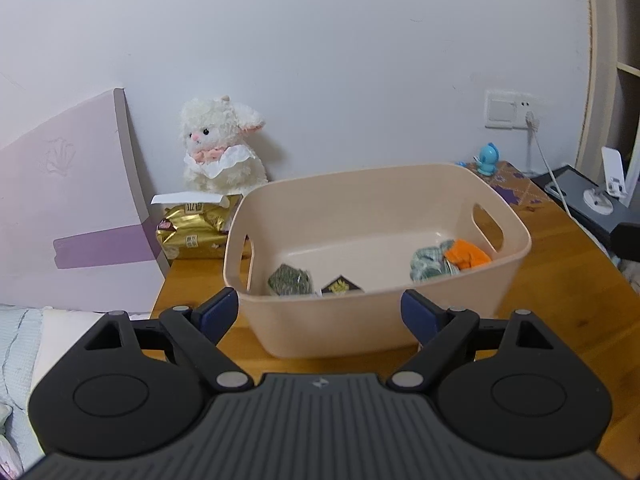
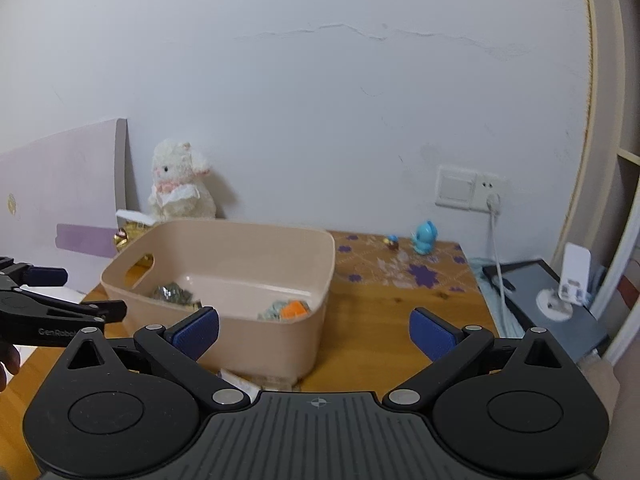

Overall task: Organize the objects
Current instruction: 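Lift both items into the bin and open both tools, then reach the left tool to the white card box and right tool to the beige toy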

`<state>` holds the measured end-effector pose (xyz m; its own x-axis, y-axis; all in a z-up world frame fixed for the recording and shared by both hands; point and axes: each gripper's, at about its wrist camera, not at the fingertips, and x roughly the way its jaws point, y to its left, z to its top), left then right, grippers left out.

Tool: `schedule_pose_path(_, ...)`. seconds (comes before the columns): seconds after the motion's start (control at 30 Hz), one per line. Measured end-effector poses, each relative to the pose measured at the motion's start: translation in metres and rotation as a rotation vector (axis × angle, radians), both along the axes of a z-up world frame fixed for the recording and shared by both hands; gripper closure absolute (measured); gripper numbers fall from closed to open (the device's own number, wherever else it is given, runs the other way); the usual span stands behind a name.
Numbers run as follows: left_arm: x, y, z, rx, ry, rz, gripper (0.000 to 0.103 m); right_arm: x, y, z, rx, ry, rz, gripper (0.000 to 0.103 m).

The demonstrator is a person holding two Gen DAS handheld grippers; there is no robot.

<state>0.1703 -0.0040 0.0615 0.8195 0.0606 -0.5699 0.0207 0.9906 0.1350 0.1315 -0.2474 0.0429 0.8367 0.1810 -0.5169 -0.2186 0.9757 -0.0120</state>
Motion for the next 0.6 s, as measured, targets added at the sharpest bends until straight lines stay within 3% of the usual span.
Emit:
schedule_pose_path(0.37,-0.039,-0.004,-0.036,-0.011,0.063,-0.016,0.014,-0.026,-0.014,-0.041,-0.029,0.081,-0.007,0.0)
schedule_pose_path(0.6,-0.038,-0.012,-0.066,-0.013,0.128,-0.041,0.014,-0.019,-0.013,-0.074,-0.062,0.156,0.003,0.0)
